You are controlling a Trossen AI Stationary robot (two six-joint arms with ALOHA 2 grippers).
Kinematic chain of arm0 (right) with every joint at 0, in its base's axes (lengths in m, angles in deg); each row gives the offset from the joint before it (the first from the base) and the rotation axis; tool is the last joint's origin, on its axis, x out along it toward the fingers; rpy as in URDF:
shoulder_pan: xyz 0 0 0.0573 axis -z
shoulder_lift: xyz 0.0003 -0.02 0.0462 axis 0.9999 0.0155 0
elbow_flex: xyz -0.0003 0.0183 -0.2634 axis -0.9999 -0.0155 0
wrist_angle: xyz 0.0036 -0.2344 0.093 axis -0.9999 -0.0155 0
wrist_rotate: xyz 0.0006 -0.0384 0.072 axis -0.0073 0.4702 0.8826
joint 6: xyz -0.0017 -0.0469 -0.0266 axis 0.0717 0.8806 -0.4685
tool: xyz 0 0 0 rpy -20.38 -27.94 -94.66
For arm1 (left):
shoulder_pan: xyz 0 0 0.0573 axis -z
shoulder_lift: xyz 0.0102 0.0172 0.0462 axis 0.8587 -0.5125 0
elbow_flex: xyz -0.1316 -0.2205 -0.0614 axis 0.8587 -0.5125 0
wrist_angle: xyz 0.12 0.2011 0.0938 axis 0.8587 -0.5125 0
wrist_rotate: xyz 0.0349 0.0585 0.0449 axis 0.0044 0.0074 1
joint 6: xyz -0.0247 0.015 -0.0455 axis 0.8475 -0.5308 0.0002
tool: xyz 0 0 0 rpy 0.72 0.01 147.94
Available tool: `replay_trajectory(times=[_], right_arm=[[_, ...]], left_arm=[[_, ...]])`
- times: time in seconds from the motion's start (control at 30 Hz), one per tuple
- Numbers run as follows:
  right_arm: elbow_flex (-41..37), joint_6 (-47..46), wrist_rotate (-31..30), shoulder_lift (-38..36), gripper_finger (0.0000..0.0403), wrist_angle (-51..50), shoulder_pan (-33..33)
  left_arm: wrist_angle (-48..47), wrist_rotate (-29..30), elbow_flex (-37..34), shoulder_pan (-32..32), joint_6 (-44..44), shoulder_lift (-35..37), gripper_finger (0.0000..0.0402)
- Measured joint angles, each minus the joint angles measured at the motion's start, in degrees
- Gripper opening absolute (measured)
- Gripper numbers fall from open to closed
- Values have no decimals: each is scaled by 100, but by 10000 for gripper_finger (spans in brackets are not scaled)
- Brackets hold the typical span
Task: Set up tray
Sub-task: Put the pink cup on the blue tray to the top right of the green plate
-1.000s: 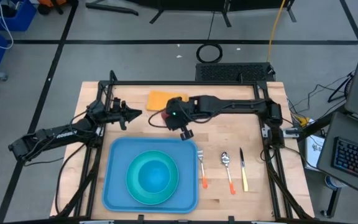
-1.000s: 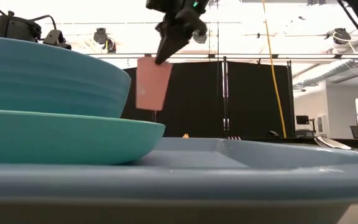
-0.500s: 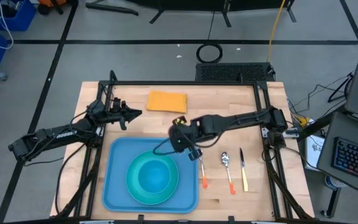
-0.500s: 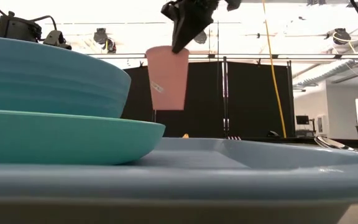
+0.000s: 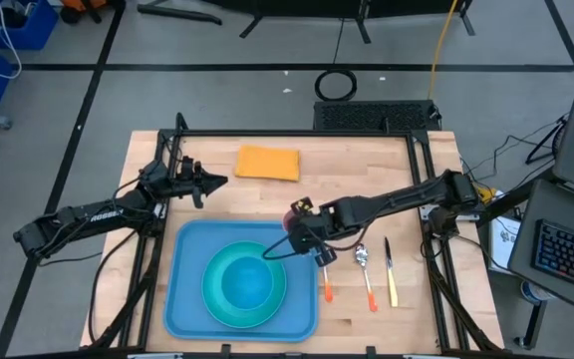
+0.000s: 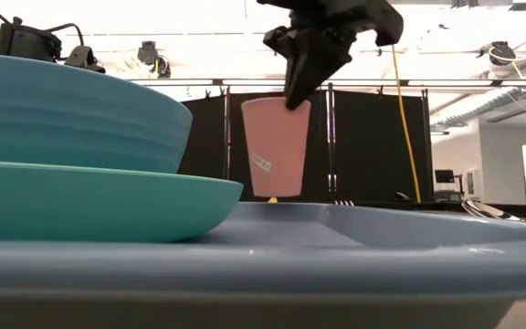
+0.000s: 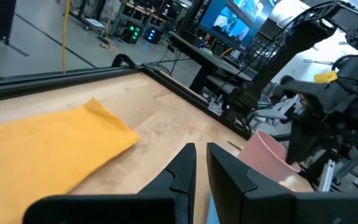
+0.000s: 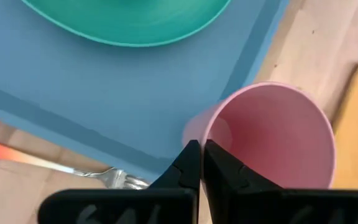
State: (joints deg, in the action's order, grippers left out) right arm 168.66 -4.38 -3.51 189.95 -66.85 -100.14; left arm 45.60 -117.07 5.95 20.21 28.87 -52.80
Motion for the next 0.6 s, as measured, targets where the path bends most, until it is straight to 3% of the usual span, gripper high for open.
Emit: replay_trajectory(times=[0.27,0.6], right_arm=[[-630,-240,172,-385,0,503,-151],[-659,-347,270,-356,0,621,-411]], left_arm=[[-7,29,0,2,4,-1,42],[-7,33,1,2,13,0,42]])
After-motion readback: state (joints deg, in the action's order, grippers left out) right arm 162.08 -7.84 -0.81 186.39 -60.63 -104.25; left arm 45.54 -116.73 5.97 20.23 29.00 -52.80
